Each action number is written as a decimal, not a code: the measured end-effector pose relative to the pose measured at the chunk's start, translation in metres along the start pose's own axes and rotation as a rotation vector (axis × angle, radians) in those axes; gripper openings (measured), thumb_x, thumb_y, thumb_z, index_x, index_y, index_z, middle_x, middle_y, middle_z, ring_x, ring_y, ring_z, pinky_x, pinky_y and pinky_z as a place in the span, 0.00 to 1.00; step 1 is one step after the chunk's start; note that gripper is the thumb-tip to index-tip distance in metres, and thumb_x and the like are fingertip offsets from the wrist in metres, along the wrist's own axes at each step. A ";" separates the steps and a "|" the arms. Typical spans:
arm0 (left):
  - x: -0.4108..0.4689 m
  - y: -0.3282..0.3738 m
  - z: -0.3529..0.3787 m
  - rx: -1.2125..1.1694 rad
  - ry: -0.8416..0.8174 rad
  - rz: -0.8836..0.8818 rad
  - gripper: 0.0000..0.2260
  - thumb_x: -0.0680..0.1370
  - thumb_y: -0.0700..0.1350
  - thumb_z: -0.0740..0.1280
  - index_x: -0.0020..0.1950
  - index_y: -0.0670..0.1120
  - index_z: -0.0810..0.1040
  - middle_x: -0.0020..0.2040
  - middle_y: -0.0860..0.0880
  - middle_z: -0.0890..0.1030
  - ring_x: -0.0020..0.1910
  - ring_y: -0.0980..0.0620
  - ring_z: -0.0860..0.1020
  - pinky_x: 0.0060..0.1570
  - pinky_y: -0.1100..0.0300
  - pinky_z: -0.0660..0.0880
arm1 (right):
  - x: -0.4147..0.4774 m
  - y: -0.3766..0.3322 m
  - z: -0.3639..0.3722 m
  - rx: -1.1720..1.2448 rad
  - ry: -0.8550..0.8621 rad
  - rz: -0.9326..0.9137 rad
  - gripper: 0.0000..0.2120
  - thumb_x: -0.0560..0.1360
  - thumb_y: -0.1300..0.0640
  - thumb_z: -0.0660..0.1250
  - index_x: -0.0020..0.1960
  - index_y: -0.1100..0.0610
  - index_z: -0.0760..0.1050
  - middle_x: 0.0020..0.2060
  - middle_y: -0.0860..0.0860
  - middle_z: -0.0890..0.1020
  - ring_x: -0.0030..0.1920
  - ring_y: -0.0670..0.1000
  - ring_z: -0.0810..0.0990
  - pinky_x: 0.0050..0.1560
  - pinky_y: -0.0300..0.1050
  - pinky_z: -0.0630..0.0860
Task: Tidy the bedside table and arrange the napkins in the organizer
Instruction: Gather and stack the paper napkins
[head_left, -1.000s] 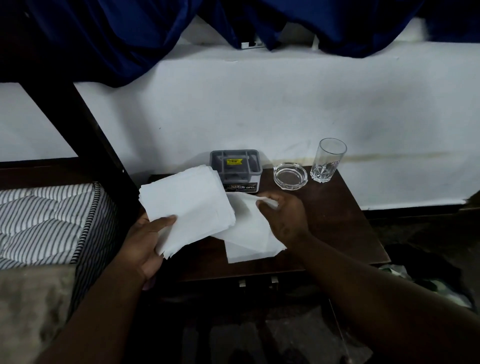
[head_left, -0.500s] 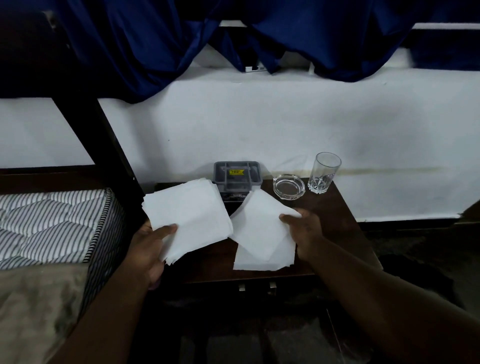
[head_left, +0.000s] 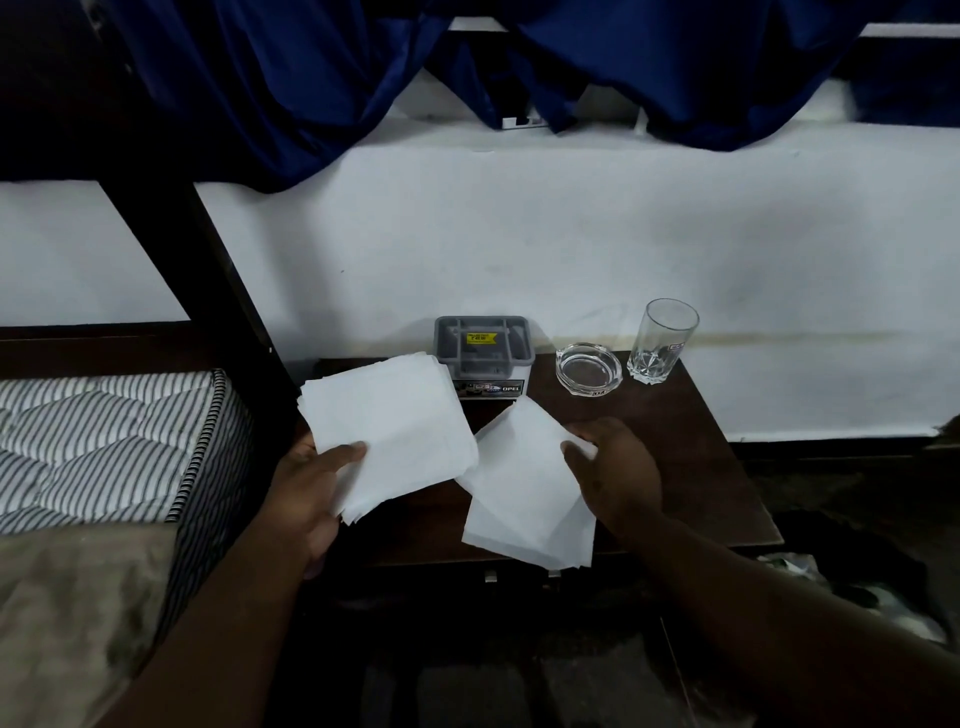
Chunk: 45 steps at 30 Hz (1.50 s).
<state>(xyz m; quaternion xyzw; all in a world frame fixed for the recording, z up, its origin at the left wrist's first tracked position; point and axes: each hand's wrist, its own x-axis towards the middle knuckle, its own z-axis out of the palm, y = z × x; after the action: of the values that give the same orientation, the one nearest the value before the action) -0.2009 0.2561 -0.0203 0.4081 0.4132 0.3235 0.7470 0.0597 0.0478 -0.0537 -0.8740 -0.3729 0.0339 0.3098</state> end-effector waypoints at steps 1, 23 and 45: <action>0.001 0.000 -0.001 0.000 0.004 -0.004 0.18 0.77 0.30 0.67 0.66 0.42 0.79 0.57 0.44 0.86 0.53 0.43 0.84 0.47 0.51 0.82 | -0.001 -0.001 0.000 -0.019 0.034 -0.034 0.12 0.77 0.48 0.68 0.57 0.48 0.83 0.57 0.49 0.81 0.56 0.52 0.80 0.51 0.48 0.78; -0.015 0.002 0.010 -0.001 -0.154 -0.024 0.16 0.76 0.31 0.68 0.63 0.40 0.80 0.58 0.39 0.85 0.51 0.42 0.85 0.48 0.49 0.84 | 0.054 -0.103 -0.137 0.879 -0.065 0.100 0.06 0.73 0.62 0.75 0.49 0.63 0.82 0.39 0.58 0.83 0.39 0.54 0.80 0.37 0.46 0.76; -0.045 0.007 0.047 -0.048 -0.423 -0.090 0.17 0.72 0.39 0.72 0.61 0.44 0.84 0.56 0.39 0.86 0.49 0.43 0.86 0.46 0.50 0.84 | 0.050 -0.142 -0.068 0.701 -0.381 0.153 0.12 0.70 0.65 0.77 0.52 0.64 0.82 0.48 0.62 0.86 0.43 0.58 0.86 0.44 0.50 0.84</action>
<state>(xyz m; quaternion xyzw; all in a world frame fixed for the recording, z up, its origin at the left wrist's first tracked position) -0.1810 0.2064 0.0170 0.4301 0.2572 0.2065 0.8404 0.0261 0.1217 0.0901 -0.7186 -0.3235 0.3433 0.5109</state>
